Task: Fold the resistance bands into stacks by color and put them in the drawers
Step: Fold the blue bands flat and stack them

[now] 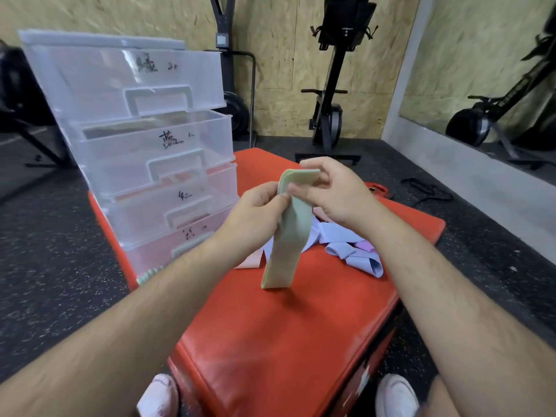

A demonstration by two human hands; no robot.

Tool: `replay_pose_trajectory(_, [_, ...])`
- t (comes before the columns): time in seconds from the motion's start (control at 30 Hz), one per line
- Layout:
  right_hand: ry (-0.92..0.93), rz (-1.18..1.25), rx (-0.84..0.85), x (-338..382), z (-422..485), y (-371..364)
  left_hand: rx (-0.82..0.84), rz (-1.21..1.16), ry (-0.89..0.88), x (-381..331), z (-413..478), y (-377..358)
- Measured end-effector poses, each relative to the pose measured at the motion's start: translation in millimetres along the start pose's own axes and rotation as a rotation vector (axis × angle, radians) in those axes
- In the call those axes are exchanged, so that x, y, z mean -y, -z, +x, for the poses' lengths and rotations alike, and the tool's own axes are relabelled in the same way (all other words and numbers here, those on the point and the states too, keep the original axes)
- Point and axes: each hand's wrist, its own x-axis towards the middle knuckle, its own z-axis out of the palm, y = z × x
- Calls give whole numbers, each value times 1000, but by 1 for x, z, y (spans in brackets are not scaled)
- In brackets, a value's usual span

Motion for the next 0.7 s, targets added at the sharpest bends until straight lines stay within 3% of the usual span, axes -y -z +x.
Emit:
replay_pose_trajectory(0.2, [6, 222, -66, 8, 7, -35, -39, -144, 92, 12, -15, 23])
replay_pose_trajectory(0.3, [-18, 334, -124, 11, 12, -45, 145, -149, 187, 37, -29, 37])
replay_pose_trajectory(0.43, [-24, 379, -279, 7, 25, -51, 276, 101, 291, 67, -54, 65])
replay_pose_trajectory(0.57, [-55, 188, -365, -9, 35, -59, 175, 202, 464, 77, -70, 114])
replay_pose_trajectory(0.7, [-167, 164, -313, -20, 41, -76, -84, 115, 462, 76, -70, 150])
